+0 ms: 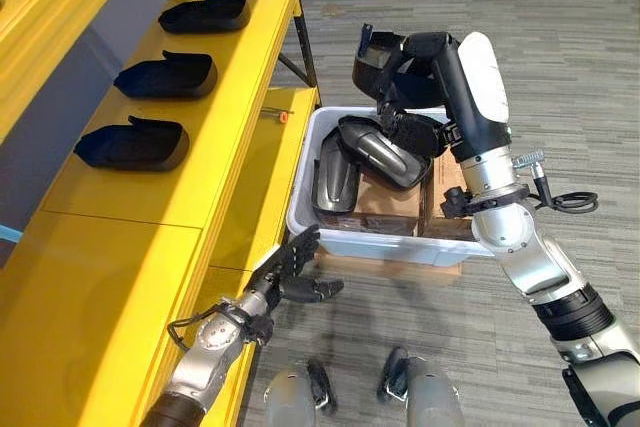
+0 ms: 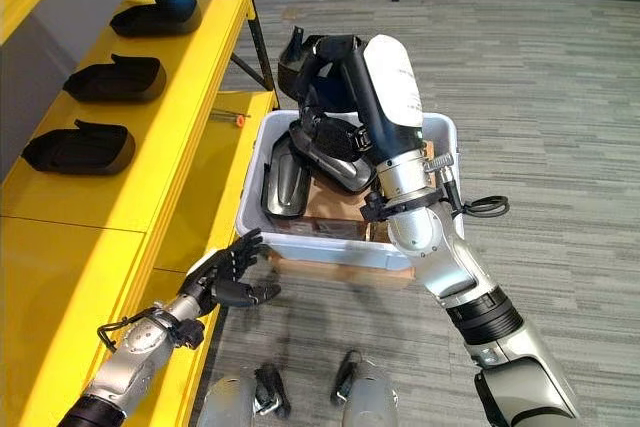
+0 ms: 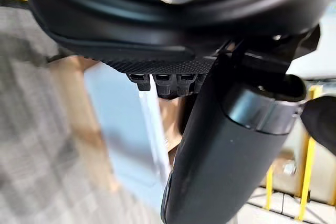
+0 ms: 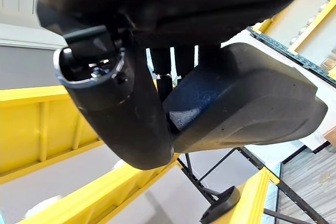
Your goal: Move parts from the plastic box to the shelf.
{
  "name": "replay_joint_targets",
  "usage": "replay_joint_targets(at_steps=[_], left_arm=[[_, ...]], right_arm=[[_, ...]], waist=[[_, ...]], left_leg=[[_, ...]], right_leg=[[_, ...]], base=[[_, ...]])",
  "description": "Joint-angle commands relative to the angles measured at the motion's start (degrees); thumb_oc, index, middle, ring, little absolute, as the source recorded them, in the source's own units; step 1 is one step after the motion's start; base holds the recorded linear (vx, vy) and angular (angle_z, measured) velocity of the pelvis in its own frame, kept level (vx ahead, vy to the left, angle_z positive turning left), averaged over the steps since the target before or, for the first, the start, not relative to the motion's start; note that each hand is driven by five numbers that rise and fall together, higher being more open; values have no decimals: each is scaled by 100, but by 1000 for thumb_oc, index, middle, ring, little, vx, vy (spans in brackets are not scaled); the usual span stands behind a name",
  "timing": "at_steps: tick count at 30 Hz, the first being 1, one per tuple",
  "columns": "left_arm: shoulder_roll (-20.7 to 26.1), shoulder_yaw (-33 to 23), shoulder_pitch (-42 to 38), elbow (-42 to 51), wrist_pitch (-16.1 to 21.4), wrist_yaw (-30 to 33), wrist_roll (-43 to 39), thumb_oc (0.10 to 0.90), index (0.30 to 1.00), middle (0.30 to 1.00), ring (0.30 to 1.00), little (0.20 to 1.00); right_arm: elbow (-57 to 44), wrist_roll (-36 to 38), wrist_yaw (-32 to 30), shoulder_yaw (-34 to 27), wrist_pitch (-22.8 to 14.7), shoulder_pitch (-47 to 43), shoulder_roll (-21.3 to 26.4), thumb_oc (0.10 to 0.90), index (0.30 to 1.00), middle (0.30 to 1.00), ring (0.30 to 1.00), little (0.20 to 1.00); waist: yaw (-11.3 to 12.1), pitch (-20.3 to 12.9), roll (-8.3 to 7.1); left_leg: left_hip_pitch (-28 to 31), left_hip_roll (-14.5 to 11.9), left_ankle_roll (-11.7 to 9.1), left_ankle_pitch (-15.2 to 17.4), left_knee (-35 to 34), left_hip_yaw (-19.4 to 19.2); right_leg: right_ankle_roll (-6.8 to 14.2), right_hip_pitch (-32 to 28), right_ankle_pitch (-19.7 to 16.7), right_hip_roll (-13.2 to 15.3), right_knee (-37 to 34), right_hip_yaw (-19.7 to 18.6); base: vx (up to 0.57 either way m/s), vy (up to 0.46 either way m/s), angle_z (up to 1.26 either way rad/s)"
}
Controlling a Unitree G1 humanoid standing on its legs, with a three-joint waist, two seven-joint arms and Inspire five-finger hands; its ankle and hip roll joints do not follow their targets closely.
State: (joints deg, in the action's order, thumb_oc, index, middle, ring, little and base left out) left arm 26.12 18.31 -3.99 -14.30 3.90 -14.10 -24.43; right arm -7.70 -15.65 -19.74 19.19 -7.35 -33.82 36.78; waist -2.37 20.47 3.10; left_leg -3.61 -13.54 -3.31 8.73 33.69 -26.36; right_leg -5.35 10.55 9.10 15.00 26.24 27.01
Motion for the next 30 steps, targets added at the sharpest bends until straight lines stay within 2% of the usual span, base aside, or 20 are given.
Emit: replay_joint_targets(at_steps=[1, 2, 3, 4, 6, 7, 10, 14, 16, 17, 18, 19, 20, 21, 24, 26, 30], left_arm=[[102, 174, -179, 154, 576, -33, -64, 900, 1000, 1000, 1000, 1000], [88, 320, -260, 48, 626, -19, -162, 900, 1000, 1000, 1000, 1000], [54, 397, -320, 13, 606, -41, -225, 900, 1000, 1000, 1000, 1000], [-18, 508, -330, -72, 465, -111, -164, 900, 1000, 1000, 1000, 1000], [5, 584, -329, -90, 359, -69, -108, 900, 1000, 1000, 1000, 1000], [25, 642, -360, -78, 273, -53, 11, 900, 1000, 1000, 1000, 1000], [15, 827, -409, -264, 91, 180, 2, 900, 1000, 1000, 1000, 1000], [-93, 796, -243, -611, 174, 357, -168, 900, 1000, 1000, 1000, 1000], [-84, 765, -138, -702, 240, 225, -19, 900, 1000, 1000, 1000, 1000], [-61, 775, -134, -707, 210, 33, 142, 900, 1000, 1000, 1000, 1000], [-14, 852, -153, -690, 204, -111, 303, 900, 1000, 1000, 1000, 1000], [131, 983, -267, -555, 63, -194, 285, 900, 1000, 1000, 1000, 1000], [210, 1046, -346, -455, -33, -132, 263, 900, 1000, 1000, 1000, 1000], [259, 1080, -327, -397, -37, -157, 251, 900, 1000, 1000, 1000, 1000], [322, 1021, -276, -253, -110, -152, 145, 900, 1000, 1000, 1000, 1000], [461, 976, -339, 152, -320, -61, -59, 900, 1000, 1000, 1000, 1000], [511, 797, -211, 441, -519, 7, -110, 900, 1000, 1000, 1000, 1000]], right_arm=[[-837, -228, -182, -241, -731, -858, -90, 400, 300, 300, 300, 300], [-939, -187, -142, -247, -701, -871, -22, 400, 300, 300, 300, 300], [-1035, -228, -154, -240, -685, -896, 37, 400, 300, 300, 300, 300], [-1166, -283, -93, -264, -655, -868, 58, 400, 300, 300, 300, 300], [-1240, -278, -77, -277, -694, -883, 88, 400, 300, 300, 300, 300], [-1292, -314, -77, -278, -713, -860, 73, 400, 300, 300, 300, 300], [-1402, -320, 4, -146, -834, -861, -26, 400, 300, 300, 300, 300], [-1669, -455, 186, 55, -805, -939, -87, 400, 300, 300, 300, 300], [-1777, -628, 128, 78, -708, -856, -120, 400, 300, 300, 300, 300], [-1846, -799, 100, 63, -561, -755, -107, 400, 300, 300, 300, 300], [-1938, -936, 96, 12, -419, -643, -79, 400, 300, 300, 300, 300], [-2034, -1032, 148, -102, -419, -496, -52, 400, 300, 300, 300, 300], [-2062, -991, 281, -139, -497, -440, -44, 400, 300, 300, 300, 300], [-2049, -1083, 291, -116, -550, -420, -37, 400, 300, 300, 300, 300], [-2001, -1214, 262, -79, -706, -335, 48, 400, 300, 300, 300, 300], [-1961, -1618, 130, -5, -935, -416, 152, 400, 300, 300, 300, 300], [-1994, -1588, 263, 55, -1156, -553, 263, 400, 300, 300, 300, 300]], waist=[[-90, -848, 74], [-145, -894, 152], [-189, -908, 216], [-284, -981, 269], [-300, -1027, 275], [-257, -1003, 249], [-211, -972, 161], [-134, -989, 184], [-86, -1013, 150], [-140, -1007, 150], [-277, -970, 104], [-393, -954, 124], [-420, -973, 104], [-415, -971, 93], [-321, -963, 58], [-244, -869, 44], [-141, -879, 9]], left_leg=[[740, 165, -237, -672, -239, 54], [887, 384, -187, -566, -511, 53], [929, 445, -171, -570, -708, 8], [1139, 478, -4, -354, -1324, -192], [1214, 536, 33, -291, -1505, -230], [1080, 607, 116, -143, -1555, -143], [891, 722, 269, 113, -1626, -57], [907, 1034, 459, 355, -2346, 124], [800, 1153, 538, 443, -2475, 380], [693, 1205, 592, 444, -2478, 703], [544, 1241, 690, 349, -2416, 975], [420, 1168, 661, 307, -2401, 1408], [390, 1124, 606, 264, -2446, 1532], [370, 1115, 558, 285, -2442, 1674], [352, 1095, 544, 253, -2417, 1767], [343, 1028, 491, 170, -2467, 1754], [344, 999, 433, 101, -2514, 1766]], right_leg=[[-274, -572, 517, -1079, -1156, -63], [-240, -406, 489, -1053, -1077, 33], [-237, -259, 476, -1029, -1023, 115], [-177, 2, 472, -877, -788, 222], [-174, 21, 476, -862, -781, 258], [-139, -16, 434, -841, -820, 232], [42, 0, 185, -807, -993, 162], [263, 84, -89, -746, -1165, 135], [386, 93, -132, -781, -1147, -172], [534, 172, -162, -829, -1015, -813], [758, 412, -435, -720, -703, -1624], [910, 368, -389, -670, -643, -2461], [999, 293, -499, -631, -873, -2645], [1016, 83, -482, -698, -1167, -2741], [1142, -57, -562, -580, -1294, -2685], [1143, -114, -541, -570, -1335, -2618], [1157, -299, -560, -532, -1521, -2538]], base=[[-294, 283, 65], [-325, 300, 69], [-424, 478, 77], [-337, 390, 68], [-229, 242, 48], [-246, 176, 47], [-247, 207, 18], [-233, 193, 16], [-206, -22, 40], [-240, -168, 93], [-255, -265, 276], [-212, -281, 300], [-85, -253, 306], [-25, -148, 140], [-34, -83, 122], [-150, -87, 1], [-13, -31, -10]])
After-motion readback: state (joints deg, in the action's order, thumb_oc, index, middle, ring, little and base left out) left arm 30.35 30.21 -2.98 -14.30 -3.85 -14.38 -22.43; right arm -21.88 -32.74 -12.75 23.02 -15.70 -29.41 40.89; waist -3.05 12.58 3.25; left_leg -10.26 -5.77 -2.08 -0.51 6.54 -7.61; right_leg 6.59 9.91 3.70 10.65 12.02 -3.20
